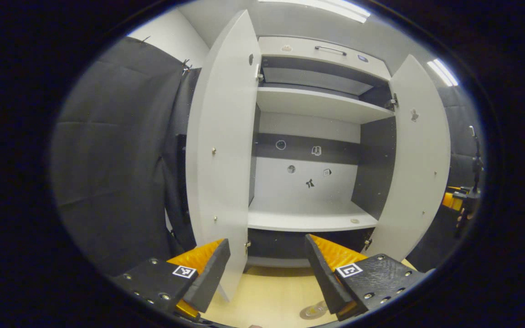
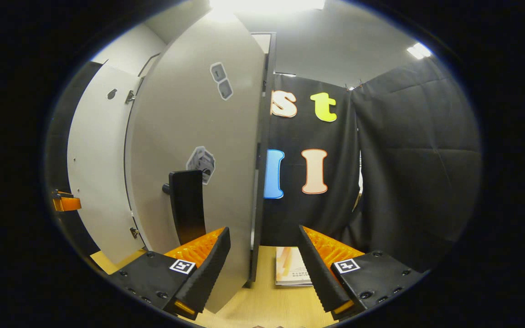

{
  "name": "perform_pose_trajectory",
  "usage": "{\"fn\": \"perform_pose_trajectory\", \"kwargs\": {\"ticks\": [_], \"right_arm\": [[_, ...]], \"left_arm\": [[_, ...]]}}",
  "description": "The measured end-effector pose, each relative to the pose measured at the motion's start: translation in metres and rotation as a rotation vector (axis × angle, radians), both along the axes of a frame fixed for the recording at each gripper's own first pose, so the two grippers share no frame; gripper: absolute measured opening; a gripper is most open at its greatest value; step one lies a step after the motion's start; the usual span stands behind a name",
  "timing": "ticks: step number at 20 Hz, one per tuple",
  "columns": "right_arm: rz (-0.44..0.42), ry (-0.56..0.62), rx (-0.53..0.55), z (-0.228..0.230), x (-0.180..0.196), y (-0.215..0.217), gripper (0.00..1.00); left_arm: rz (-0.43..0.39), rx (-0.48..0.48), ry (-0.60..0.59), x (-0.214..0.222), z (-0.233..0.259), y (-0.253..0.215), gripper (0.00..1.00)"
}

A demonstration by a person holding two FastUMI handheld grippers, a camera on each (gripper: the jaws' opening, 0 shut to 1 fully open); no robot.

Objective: Grasp the bottle in the cabinet with the left hand and place it on the coaster, then close the right door with the right hand and the left door with the left hand.

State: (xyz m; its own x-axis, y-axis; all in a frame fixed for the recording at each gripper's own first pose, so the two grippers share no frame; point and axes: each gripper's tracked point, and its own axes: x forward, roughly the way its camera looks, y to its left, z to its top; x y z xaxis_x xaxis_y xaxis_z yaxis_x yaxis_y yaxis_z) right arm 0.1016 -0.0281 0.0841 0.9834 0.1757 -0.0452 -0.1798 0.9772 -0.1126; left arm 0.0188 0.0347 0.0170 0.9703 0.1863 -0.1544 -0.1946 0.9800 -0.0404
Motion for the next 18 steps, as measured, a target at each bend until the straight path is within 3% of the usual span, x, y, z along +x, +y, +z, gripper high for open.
{"fn": "perform_pose_trajectory", "kwargs": {"ticks": [3,4,5,9,10,12,15,16,18], "right_arm": [[0.022,-0.004,-0.012,0.0,0.004,0.026,0.95],[0.026,-0.007,-0.017,0.0,0.005,0.034,0.95],[0.03,-0.014,-0.022,0.002,0.006,0.04,0.95],[0.052,-0.009,0.022,-0.005,0.015,0.077,0.95],[0.051,-0.007,0.03,-0.006,0.016,0.083,0.92],[0.056,-0.002,0.054,-0.012,0.014,0.096,0.95],[0.059,-0.004,0.056,-0.019,0.009,0.105,0.95],[0.057,-0.003,0.048,-0.021,0.008,0.107,0.95],[0.056,-0.001,0.046,-0.023,0.003,0.11,0.95]], "left_arm": [[0.022,0.005,0.005,-0.013,-0.005,0.013,0.89],[0.031,0.005,0.002,-0.018,-0.006,0.016,1.0],[0.033,-0.001,-0.002,-0.022,-0.009,0.018,0.95],[0.053,-0.032,0.011,-0.042,-0.022,0.034,0.89],[0.062,-0.03,0.014,-0.047,-0.024,0.04,0.89],[0.086,-0.011,0.013,-0.061,-0.025,0.057,1.0],[0.121,0.001,-0.001,-0.077,-0.023,0.081,1.0],[0.131,-0.006,-0.008,-0.081,-0.022,0.09,0.89],[0.152,-0.016,-0.02,-0.087,-0.017,0.112,0.93]]}}
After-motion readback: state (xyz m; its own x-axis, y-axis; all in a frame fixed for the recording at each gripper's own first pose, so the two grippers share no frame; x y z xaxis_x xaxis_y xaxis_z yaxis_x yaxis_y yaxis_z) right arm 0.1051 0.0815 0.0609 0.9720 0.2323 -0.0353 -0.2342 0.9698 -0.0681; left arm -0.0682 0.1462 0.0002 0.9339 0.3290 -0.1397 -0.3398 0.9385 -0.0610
